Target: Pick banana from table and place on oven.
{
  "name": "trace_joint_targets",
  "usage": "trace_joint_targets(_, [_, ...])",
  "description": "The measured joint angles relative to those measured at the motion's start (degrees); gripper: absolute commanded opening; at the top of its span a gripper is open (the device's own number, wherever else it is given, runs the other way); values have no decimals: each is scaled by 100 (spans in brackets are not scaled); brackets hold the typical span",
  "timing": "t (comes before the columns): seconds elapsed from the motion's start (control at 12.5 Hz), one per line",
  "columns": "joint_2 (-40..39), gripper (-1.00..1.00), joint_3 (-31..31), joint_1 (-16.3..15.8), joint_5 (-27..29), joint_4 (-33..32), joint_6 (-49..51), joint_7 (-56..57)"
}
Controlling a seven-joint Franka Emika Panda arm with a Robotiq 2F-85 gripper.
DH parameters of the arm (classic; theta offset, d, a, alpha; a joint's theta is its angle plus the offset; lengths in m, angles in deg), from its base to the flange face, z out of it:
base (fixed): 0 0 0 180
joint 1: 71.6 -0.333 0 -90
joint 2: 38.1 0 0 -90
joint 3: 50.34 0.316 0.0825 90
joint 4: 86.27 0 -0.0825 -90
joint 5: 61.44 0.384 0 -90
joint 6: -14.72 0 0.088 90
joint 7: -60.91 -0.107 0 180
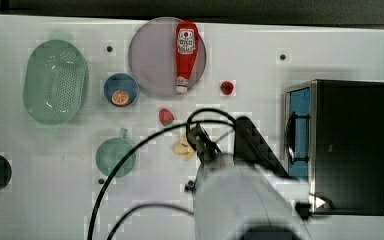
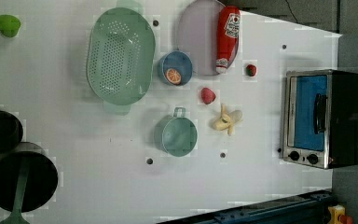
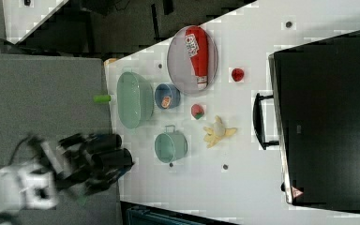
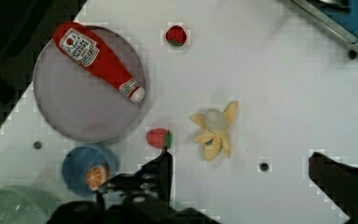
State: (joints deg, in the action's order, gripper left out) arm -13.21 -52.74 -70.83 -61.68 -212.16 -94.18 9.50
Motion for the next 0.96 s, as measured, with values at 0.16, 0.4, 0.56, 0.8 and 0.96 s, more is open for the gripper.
trace_joint_targets(0.16, [-516,100,39,-20,33,-571,-761,-16])
trace_joint_targets(0.4, [-1423,100,200,-62,-109,-1421,-1957,-70])
trace_joint_targets(0.56, [-2181,100,191,-122,-83,-1701,-2461,-82])
trace_joint_targets(0.8, [-2943,100,201,-86,-105,-1790,-2961,-85])
trace_joint_targets(0.96, [-3256,100,319,-18,-128,-1701,-3384,-85])
